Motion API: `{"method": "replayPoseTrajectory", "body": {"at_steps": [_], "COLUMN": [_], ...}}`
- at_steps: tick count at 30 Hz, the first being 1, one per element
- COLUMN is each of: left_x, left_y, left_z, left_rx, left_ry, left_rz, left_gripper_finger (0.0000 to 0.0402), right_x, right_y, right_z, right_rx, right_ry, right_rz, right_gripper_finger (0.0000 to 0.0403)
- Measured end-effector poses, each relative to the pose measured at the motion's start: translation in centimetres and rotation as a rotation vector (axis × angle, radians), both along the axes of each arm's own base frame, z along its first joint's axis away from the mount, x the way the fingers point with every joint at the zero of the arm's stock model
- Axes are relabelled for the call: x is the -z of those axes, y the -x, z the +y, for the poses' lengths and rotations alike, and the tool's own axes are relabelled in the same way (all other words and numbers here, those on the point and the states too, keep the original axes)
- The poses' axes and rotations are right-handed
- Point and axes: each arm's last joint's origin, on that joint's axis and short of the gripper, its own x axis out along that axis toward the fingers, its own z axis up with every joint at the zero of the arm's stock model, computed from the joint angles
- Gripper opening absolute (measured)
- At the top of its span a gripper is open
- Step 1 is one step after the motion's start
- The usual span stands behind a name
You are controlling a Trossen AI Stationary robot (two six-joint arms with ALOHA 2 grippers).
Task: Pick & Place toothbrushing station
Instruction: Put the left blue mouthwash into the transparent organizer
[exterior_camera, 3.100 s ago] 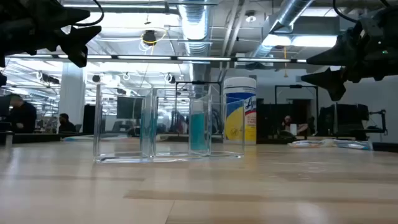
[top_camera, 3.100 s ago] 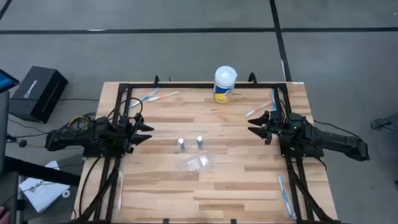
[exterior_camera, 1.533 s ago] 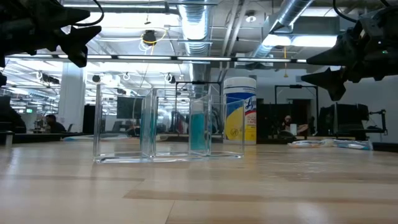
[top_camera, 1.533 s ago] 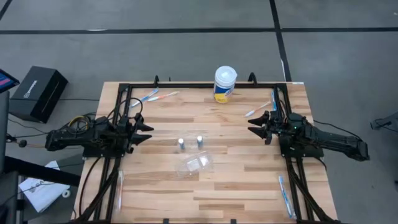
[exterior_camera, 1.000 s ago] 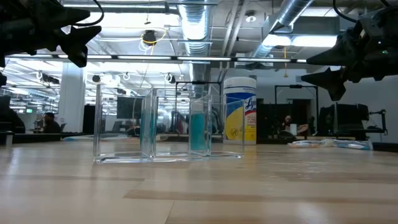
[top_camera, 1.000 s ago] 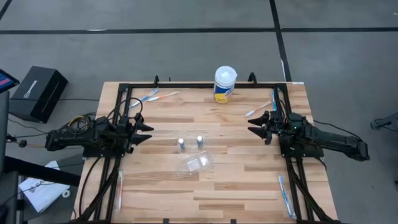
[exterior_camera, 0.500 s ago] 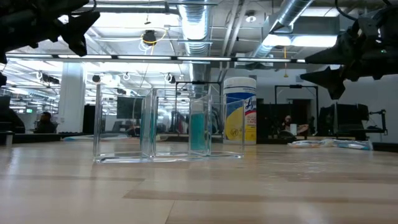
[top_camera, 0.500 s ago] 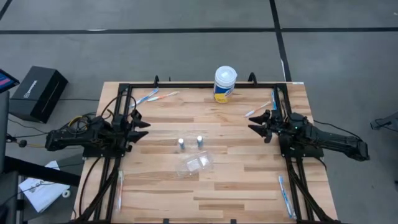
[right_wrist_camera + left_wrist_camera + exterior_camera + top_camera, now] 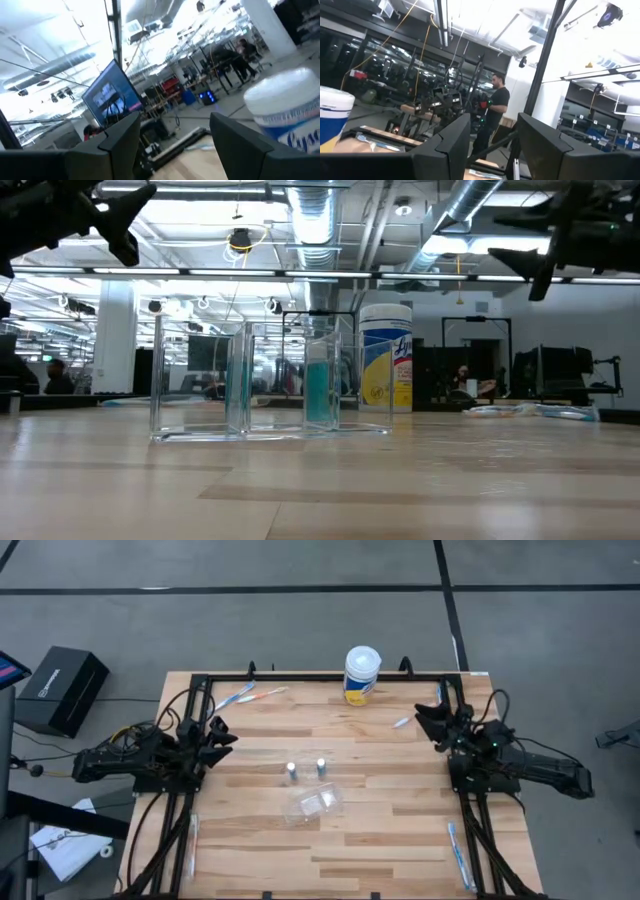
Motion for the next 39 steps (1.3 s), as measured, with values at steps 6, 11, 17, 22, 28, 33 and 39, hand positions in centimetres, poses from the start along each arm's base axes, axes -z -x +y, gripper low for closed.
{"method": "replayPoseTrajectory", "body": {"at_steps": [6, 11, 17, 22, 28, 33, 39], "left_x": [-0.2, -0.2, -0.1, -1.3, -6.9, -9.7, -11.0], "left_y": [0.1, 0.1, -0.2, -0.7, -4.8, -10.2, -14.8], "left_z": [0.1, 0.1, 0.5, 1.0, 1.2, 1.7, 2.0], "left_rx": [-0.022, -0.027, -0.154, -0.213, -0.218, -0.198, -0.120], "left_ry": [0.004, 0.006, 0.089, 0.188, 0.066, -0.050, -0.188], "left_rz": [-0.019, -0.023, -0.006, -0.082, 0.115, 0.627, 0.921], "left_gripper_finger": [0.0159, 0.0159, 0.0159, 0.0159, 0.0159, 0.0159, 0.0159], "right_x": [-0.1, -0.1, -0.5, -3.1, -9.6, -14.0, -17.7], "right_y": [0.0, 0.1, 0.4, 1.4, -0.4, -3.1, -3.8], "right_z": [0.0, -0.1, -0.4, 0.1, -0.2, -0.9, -1.0], "right_rx": [-0.034, 0.006, 0.084, 0.000, 0.036, 0.060, 0.005], "right_ry": [-0.096, -0.138, -0.180, -0.134, -0.042, -0.006, 0.018], "right_rz": [-0.050, -0.073, -0.153, -0.376, -0.052, 0.438, 0.725], "right_gripper_finger": [0.0230, 0.0230, 0.0230, 0.0221, 0.0186, 0.0160, 0.0161]}}
